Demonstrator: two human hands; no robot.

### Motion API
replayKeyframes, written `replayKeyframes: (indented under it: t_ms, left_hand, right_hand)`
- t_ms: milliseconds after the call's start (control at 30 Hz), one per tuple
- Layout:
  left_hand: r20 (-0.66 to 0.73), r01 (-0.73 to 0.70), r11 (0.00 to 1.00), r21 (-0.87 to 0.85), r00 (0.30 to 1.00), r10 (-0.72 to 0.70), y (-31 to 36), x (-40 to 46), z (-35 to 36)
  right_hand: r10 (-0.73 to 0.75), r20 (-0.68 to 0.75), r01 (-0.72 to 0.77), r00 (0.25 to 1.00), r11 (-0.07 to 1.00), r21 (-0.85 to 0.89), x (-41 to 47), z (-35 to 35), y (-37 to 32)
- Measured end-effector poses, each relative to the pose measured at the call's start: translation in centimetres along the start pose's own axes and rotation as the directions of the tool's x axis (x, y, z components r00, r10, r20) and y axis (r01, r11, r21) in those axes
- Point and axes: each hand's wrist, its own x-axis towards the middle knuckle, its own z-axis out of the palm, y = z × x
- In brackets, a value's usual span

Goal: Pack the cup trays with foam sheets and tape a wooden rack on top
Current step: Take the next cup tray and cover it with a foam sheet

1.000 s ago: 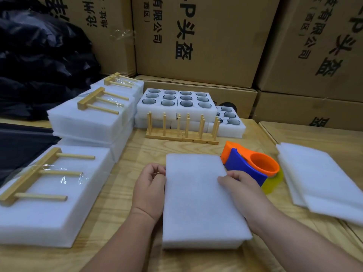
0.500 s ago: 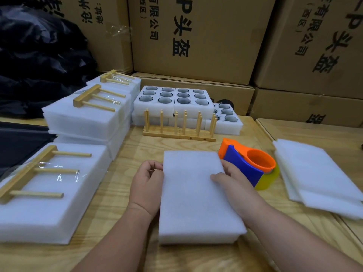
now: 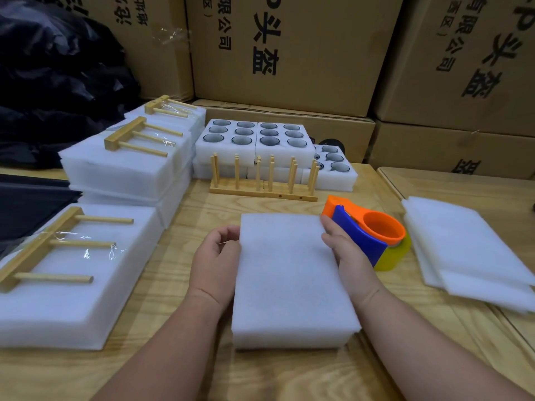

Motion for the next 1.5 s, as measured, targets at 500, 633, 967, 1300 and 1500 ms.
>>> replayKeyframes:
  t_ms: [500, 633, 967, 1300, 1500]
  left_hand:
    - [-0.001, 0.003, 1.000, -0.018, 1.000, -0.003, 0.8, -0.7, 0.2]
    - [-0.005, 0.004, 1.000, 0.013, 1.000, -0.004, 0.9, -0.8, 0.1]
    - [-0.065, 0.000, 0.997, -0.074, 0.998, -0.005, 0.6, 0.0, -0.6]
    - [-0.109, 0.052, 0.990, -0.132, 0.992, -0.067, 0.8, 3.8, -0.3]
    - [-0.089, 0.165, 0.981, -0.099, 0.981, -0.174, 0.8, 5.9, -0.2]
  right_hand:
    - [-0.055, 0.155, 0.066, 0.986, 0.995, -0.069, -0.3, -0.5, 0.0]
    - [-0.081, 0.195, 0.100, 0.977, 0.991, -0.089, -0.3, -0.6, 0.1]
    - [-0.102, 0.189, 0.107, 0.977, 0.994, -0.015, 0.3, -0.9, 0.3]
    - [0.000, 0.003, 0.000, 1.000, 1.000, -0.013, 4.2, -1.3, 0.3]
    - [0.023, 0.036, -0.022, 0.999, 0.999, -0.033, 5.2, -2.2, 0.4]
